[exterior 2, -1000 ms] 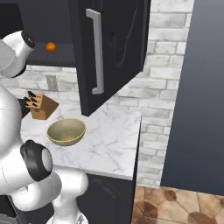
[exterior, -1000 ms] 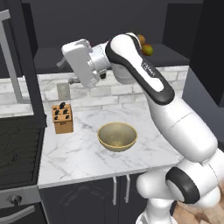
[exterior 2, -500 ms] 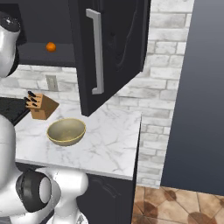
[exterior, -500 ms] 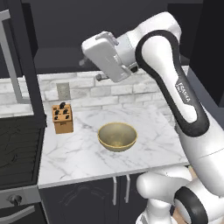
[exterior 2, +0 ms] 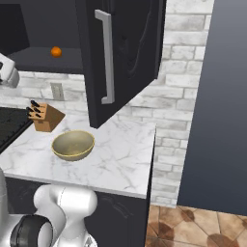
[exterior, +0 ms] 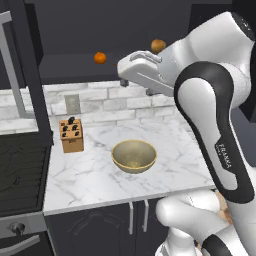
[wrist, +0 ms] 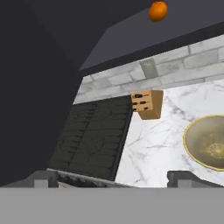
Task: Open the cabinet. Pick the tangerine and mango from the cabinet and place them into the bowl. Then close the cabinet.
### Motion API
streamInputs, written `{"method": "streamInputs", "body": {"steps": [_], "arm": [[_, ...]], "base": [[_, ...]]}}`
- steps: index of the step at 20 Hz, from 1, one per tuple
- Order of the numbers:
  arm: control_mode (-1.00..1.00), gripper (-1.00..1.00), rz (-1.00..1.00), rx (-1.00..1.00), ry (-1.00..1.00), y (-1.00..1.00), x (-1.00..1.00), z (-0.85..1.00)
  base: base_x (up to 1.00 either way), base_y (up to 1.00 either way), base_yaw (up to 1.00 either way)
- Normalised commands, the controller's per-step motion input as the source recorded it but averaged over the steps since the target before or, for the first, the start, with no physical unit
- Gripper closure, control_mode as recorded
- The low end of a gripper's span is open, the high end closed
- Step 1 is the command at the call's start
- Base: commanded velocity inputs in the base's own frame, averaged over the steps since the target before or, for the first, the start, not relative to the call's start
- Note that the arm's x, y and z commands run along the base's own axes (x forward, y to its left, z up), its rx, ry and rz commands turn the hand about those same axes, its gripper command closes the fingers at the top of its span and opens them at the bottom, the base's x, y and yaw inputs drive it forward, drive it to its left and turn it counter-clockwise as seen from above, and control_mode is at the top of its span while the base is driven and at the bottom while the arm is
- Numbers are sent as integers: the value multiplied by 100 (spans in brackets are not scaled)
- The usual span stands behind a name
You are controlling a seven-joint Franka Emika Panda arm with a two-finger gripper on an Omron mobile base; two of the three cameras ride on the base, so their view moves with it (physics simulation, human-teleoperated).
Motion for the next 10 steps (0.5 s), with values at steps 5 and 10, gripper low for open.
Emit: {"method": "streamInputs", "body": {"steps": [5, 10], "arm": [[-100, -100, -24, -7, 0, -65, 8, 0], [-100, -100, -7, 0, 0, -19, 31, 8]], "base": [[0, 0, 0], [0, 0, 0]]}}
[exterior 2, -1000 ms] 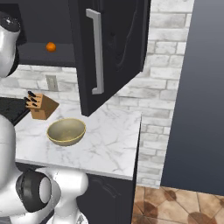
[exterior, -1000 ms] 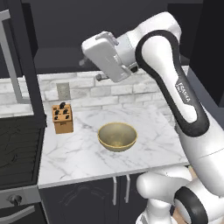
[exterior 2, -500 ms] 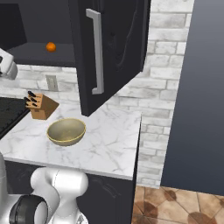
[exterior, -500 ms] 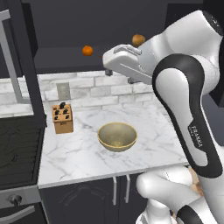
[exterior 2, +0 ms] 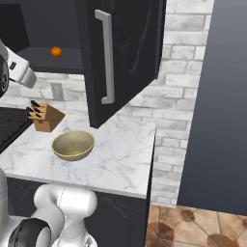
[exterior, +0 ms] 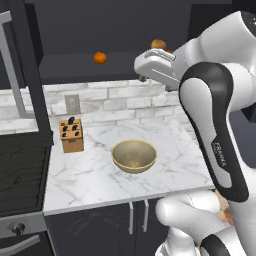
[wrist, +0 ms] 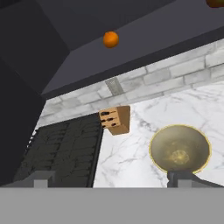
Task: Open the cabinet. Pick the tangerine and mango from the cabinet and place them into the bowl. Then close the cabinet.
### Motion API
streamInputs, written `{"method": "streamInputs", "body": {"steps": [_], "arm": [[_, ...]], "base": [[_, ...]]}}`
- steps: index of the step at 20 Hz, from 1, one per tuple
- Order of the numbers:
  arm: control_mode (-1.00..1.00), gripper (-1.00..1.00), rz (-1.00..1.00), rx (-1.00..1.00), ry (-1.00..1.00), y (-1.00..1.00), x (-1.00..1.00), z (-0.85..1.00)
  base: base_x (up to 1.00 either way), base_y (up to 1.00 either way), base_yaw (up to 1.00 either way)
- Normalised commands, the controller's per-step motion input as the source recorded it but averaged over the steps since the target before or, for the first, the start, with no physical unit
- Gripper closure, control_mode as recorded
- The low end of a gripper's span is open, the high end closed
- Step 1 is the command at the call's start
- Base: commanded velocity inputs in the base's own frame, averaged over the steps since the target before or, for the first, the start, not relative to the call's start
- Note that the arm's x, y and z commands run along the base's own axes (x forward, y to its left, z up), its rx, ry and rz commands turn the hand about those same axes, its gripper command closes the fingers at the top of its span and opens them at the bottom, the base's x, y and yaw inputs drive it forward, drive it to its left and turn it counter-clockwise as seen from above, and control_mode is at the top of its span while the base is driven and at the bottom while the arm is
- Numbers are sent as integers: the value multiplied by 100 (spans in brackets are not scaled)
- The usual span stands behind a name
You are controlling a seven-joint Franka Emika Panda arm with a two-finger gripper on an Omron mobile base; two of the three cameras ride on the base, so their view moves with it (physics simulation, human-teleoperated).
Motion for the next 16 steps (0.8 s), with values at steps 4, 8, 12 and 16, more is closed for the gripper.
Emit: {"method": "streamInputs", "body": {"steps": [4, 8, 12, 16], "arm": [[-100, -100, 0, -5, -2, -5, 28, 4], [-100, -100, 0, -14, -5, 0, 38, 0], [-100, -100, 0, -13, -4, 0, 44, 0], [-100, -100, 0, -13, -10, 0, 49, 0]], "base": [[0, 0, 0], [0, 0, 0], [0, 0, 0], [0, 0, 0]]}}
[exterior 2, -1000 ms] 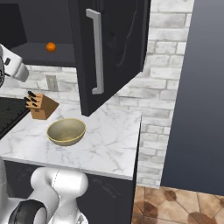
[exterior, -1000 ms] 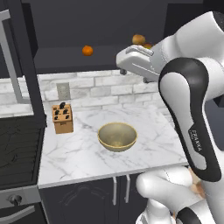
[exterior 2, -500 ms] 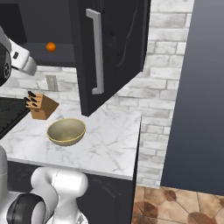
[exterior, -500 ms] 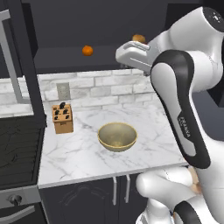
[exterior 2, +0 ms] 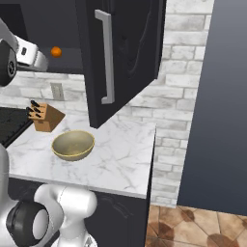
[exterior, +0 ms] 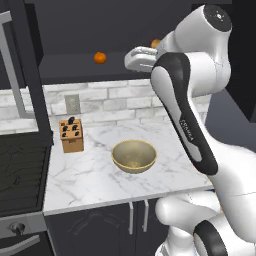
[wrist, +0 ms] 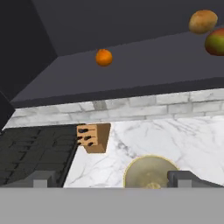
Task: Open the cabinet. Pick the tangerine and mango from the cabinet and place them into the bowl. Then close the cabinet.
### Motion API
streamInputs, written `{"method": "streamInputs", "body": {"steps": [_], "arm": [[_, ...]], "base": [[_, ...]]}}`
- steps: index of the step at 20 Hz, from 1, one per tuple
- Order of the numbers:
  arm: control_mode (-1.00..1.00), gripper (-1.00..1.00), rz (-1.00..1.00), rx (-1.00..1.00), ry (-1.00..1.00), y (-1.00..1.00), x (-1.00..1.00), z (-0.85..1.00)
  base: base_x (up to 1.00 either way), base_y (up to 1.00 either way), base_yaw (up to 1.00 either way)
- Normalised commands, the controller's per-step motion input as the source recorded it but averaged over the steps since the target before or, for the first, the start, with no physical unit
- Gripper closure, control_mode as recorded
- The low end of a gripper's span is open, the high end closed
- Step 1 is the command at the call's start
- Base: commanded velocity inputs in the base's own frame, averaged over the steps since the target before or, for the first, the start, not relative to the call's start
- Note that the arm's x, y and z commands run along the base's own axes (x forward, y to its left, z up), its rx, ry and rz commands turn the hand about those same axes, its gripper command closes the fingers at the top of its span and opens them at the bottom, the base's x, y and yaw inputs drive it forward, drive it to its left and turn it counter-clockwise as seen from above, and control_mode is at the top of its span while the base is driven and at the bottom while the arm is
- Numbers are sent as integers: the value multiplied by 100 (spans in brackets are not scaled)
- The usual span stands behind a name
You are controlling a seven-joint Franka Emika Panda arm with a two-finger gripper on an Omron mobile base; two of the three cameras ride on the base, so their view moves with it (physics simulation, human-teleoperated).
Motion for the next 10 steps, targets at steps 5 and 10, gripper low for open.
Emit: {"method": "streamInputs", "body": {"steps": [5, 10], "arm": [[-100, -100, 0, -7, -5, 0, 49, -10], [-100, -100, 0, -1, -4, 0, 64, -16]], "base": [[0, 0, 0], [0, 0, 0]]}}
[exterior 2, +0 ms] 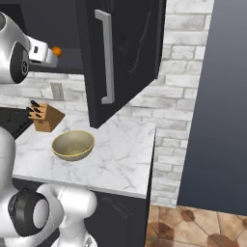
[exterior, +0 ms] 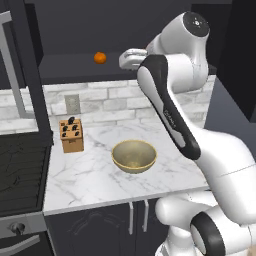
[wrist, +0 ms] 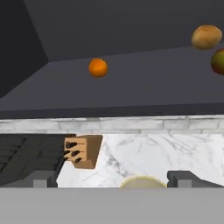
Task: Open the cabinet. Pick the tangerine and mango from the cabinet and place them into the bowl. Then close the cabinet.
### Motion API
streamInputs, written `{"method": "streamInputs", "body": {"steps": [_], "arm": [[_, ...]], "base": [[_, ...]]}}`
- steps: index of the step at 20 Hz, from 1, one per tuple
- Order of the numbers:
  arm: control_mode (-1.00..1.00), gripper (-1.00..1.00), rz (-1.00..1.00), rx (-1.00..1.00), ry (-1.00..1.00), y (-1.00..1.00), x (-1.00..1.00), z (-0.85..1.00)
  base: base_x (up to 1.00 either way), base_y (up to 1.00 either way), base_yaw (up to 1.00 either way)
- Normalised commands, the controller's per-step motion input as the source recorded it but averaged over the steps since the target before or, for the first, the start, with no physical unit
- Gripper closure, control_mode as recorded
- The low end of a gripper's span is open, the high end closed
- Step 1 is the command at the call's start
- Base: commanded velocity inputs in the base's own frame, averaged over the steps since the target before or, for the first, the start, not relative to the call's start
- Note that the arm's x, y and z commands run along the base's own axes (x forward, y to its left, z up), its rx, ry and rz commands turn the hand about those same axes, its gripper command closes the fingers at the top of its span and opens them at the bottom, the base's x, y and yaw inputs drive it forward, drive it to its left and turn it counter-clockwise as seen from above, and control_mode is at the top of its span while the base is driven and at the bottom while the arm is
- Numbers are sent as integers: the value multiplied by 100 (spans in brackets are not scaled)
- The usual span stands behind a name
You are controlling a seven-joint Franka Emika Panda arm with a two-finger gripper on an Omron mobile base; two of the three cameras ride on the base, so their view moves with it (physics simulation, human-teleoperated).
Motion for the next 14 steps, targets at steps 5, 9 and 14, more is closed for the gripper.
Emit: {"method": "streamInputs", "body": {"steps": [5, 9, 14], "arm": [[-100, -100, 0, 0, -3, 1, 77, -2], [-100, -100, 0, 0, -3, 14, 77, 0], [-100, -100, 0, 0, 0, 26, 75, -1]], "base": [[0, 0, 0], [0, 0, 0], [0, 0, 0]]}}
